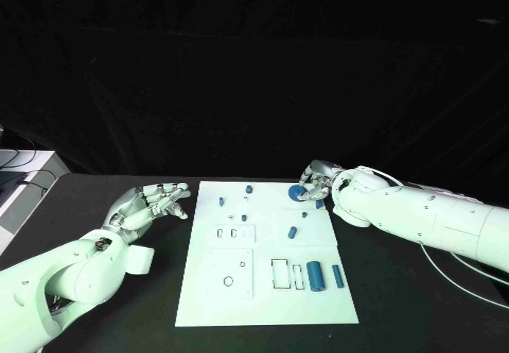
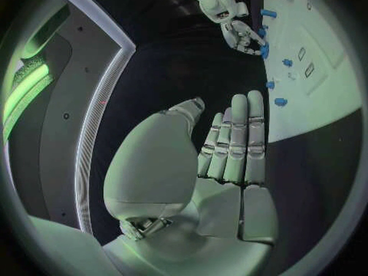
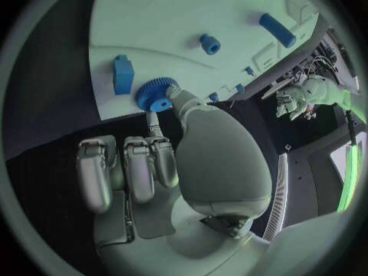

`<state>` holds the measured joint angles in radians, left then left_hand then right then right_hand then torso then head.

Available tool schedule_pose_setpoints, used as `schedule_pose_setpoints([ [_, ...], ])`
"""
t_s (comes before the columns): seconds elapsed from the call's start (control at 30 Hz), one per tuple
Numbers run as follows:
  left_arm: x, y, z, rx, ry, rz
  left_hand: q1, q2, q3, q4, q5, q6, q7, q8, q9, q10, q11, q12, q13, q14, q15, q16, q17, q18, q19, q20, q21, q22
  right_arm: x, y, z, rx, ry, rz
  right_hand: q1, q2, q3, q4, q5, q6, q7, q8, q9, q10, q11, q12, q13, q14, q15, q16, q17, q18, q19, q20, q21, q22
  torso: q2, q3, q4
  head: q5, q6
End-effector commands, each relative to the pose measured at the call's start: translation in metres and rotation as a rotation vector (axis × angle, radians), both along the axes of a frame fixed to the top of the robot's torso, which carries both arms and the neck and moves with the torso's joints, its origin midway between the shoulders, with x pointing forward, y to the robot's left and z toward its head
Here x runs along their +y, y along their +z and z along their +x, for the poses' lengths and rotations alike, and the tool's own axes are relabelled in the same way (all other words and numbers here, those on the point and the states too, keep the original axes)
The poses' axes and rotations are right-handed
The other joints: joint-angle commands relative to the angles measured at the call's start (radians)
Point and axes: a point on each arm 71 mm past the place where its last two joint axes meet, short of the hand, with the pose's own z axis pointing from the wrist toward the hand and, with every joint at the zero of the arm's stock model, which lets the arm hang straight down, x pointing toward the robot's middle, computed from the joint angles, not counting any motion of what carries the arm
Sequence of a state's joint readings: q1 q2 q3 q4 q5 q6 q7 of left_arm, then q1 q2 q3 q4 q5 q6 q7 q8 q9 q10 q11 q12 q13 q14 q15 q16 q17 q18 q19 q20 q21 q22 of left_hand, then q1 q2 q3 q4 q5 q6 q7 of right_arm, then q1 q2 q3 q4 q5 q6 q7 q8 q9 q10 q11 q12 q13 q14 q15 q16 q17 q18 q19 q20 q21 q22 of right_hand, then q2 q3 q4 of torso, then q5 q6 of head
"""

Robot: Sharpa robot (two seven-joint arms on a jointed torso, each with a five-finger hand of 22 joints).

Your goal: Assemble the parts on the task board

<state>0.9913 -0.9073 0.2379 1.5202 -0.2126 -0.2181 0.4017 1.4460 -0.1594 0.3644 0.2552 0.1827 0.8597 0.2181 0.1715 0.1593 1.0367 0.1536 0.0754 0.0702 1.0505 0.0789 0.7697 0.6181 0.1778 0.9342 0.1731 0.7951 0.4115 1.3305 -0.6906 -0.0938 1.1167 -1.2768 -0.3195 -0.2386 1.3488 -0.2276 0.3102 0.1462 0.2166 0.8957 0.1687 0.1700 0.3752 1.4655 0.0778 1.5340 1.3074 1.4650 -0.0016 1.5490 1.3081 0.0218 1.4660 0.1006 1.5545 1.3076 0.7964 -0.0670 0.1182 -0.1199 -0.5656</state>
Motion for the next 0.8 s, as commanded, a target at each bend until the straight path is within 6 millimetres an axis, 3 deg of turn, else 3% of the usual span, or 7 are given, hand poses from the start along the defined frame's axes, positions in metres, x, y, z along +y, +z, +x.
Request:
schedule_pose_setpoints([
  [0.03,-0.002,0.0008,-0.0005,-0.002,-0.019,-0.012,-0.006,-0.001,0.006,-0.002,-0.001,0.004,-0.001,-0.001,0.001,0.006,0.0,0.005,0.001,-0.004,0.0,0.005,-0.001,0.004,-0.004,0.0,0.004,0.001,0.0029,-0.0037,-0.0005,0.032,0.017,-0.009,-0.001,0.005,-0.004,0.005,0.006,-0.006,-0.001,0.005,0.001,0.063,0.006,0.002,0.222,0.09,0.009,0.005,0.188,-0.019,0.099,0.008,0.006,0.25,0.0,0.0001,0.0009,-0.001,-0.002],
  [0.27,-0.0016,0.0007,-0.0006,-0.001,-0.018,-0.01,-0.006,0.0,0.007,-0.002,-0.001,0.003,-0.001,-0.001,0.0,0.005,0.0,0.004,0.0,-0.005,0.0,0.006,-0.002,0.004,-0.005,0.0,0.005,0.002,0.0044,-0.0067,-0.0007,0.051,0.024,-0.008,0.0,0.011,-0.006,0.013,0.018,0.0,-0.003,0.01,0.003,0.066,0.005,0.004,0.224,0.09,0.009,0.005,0.188,-0.018,0.099,0.009,0.006,0.25,0.001,0.0003,0.0009,0.002,-0.005],
  [0.4,-0.0014,0.0006,-0.0005,0.0,-0.017,-0.009,-0.006,0.0,0.007,-0.002,-0.001,0.003,-0.001,-0.001,0.0,0.005,0.0,0.004,0.0,-0.005,0.0,0.006,-0.002,0.004,-0.005,0.0,0.005,0.002,0.0038,-0.0076,-0.0006,0.054,0.024,-0.007,0.007,0.017,-0.001,0.021,0.048,0.008,-0.004,0.014,0.004,0.068,0.004,0.005,0.226,0.09,0.008,0.005,0.188,-0.018,0.099,0.008,0.006,0.25,0.0,0.0008,-0.0005,0.004,-0.007],
  [0.6,-0.0014,0.0005,-0.0004,0.001,-0.018,-0.009,-0.006,0.0,0.007,-0.002,-0.001,0.003,-0.001,-0.001,0.0,0.005,0.0,0.004,0.0,-0.005,0.0,0.006,-0.002,0.004,-0.005,0.0,0.005,0.002,0.004,-0.0058,-0.001,0.024,0.027,0.005,0.031,0.042,0.047,0.023,0.07,0.037,-0.011,0.026,0.005,0.078,-0.003,0.013,0.236,0.09,0.003,0.005,0.189,-0.019,0.1,0.005,0.009,0.254,0.0,0.0008,-0.001,0.005,-0.005],
  [0.8,-0.0015,0.0002,-0.0003,0.002,-0.018,-0.009,-0.006,0.0,0.007,-0.002,-0.001,0.003,-0.001,-0.001,0.0,0.003,0.001,0.004,0.0,-0.005,0.0,0.007,-0.002,0.004,-0.006,0.0,0.006,0.002,0.0082,0.0003,-0.0041,-0.061,0.048,-0.004,0.038,0.042,0.081,0.018,0.078,0.051,-0.016,0.03,0.004,0.084,-0.008,0.019,0.242,0.09,-0.001,0.006,0.192,-0.022,0.105,0.001,0.016,0.263,0.0,0.0011,-0.0002,0.005,-0.004],
])
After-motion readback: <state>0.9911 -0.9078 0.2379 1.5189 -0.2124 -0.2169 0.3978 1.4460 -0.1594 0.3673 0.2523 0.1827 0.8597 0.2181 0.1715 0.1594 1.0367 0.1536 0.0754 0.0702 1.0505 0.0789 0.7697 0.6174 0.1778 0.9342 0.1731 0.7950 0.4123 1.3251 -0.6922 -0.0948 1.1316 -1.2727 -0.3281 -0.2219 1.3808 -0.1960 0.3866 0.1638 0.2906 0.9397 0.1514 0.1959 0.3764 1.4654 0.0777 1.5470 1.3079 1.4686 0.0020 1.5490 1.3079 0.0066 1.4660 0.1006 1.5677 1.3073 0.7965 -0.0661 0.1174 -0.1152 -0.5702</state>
